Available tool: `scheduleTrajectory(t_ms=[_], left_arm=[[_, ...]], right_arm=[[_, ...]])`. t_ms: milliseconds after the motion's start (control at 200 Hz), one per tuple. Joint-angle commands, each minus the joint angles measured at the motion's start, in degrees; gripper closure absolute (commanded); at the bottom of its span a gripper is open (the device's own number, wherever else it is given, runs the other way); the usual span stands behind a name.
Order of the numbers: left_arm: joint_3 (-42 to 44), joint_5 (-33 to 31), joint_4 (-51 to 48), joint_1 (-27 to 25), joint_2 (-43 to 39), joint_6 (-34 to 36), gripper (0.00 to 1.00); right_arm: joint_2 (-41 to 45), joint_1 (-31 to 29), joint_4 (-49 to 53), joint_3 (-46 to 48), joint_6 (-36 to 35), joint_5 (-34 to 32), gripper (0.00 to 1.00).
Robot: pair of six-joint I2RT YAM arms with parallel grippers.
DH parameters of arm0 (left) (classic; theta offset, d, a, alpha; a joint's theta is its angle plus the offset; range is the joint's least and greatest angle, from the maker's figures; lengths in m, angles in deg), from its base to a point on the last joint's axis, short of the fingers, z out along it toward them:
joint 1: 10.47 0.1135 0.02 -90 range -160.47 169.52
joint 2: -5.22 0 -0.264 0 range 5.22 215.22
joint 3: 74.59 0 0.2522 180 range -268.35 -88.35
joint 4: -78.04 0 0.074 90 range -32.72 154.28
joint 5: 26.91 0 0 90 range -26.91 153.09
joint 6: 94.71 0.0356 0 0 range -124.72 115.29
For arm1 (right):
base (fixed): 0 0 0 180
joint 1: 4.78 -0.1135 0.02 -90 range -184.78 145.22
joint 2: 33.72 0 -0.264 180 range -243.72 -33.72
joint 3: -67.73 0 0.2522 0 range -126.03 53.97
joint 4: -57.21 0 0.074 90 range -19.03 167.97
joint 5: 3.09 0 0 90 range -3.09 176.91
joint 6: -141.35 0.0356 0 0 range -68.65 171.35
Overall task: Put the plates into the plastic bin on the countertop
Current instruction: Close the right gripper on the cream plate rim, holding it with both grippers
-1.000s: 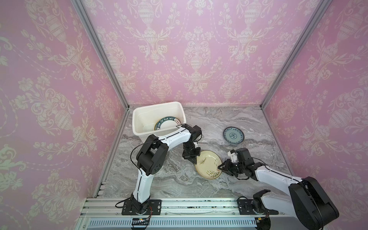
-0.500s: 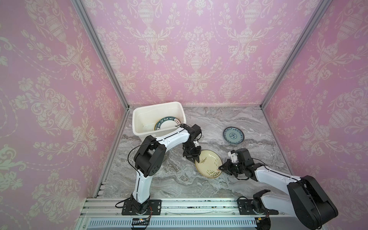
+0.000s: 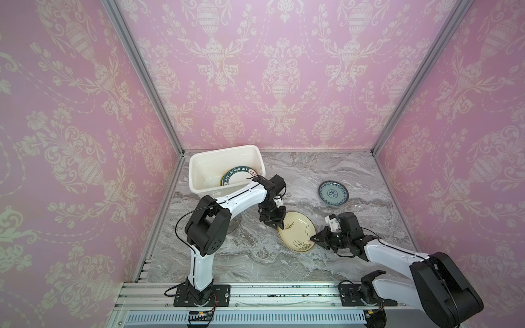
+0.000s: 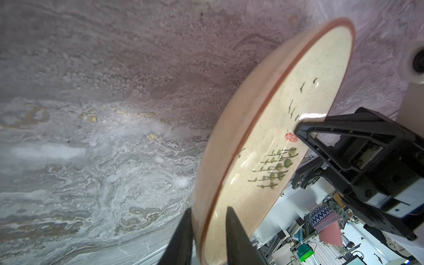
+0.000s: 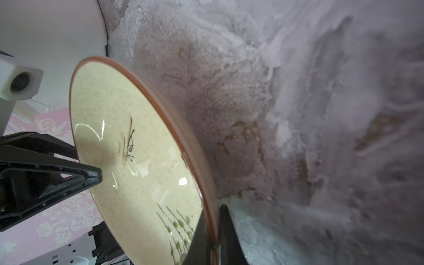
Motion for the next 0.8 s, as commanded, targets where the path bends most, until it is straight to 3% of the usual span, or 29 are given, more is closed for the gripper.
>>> scheduleTrajectory(t_ms=[0, 275, 525, 690, 796], left_arm=[[-2.61, 0.47, 2.44, -1.24, -2.18, 3.14, 0.74], [-3.23, 0.89, 3.65, -1.26, -1.70, 5.19, 0.78], [-1.88, 4.53, 7.93, -1.15, -3.39, 4.08, 0.82], [-0.69, 9.31, 10.76, -1.14, -4.07, 3.72, 0.71], [-0.43, 9.96, 11.12, -1.15, -4.21, 3.57, 0.70]], right_arm=[[1.03, -0.59, -13.69, -0.70, 3.28, 8.91, 1.00], [-0.82, -0.76, -18.93, -0.42, 6.05, 11.18, 1.00], [0.13, -1.29, -17.01, -1.75, 5.76, 11.84, 1.00], [0.26, -1.64, -16.48, -2.84, 5.76, 11.68, 1.00], [0.72, -1.82, -16.10, -3.38, 5.82, 11.20, 1.00]])
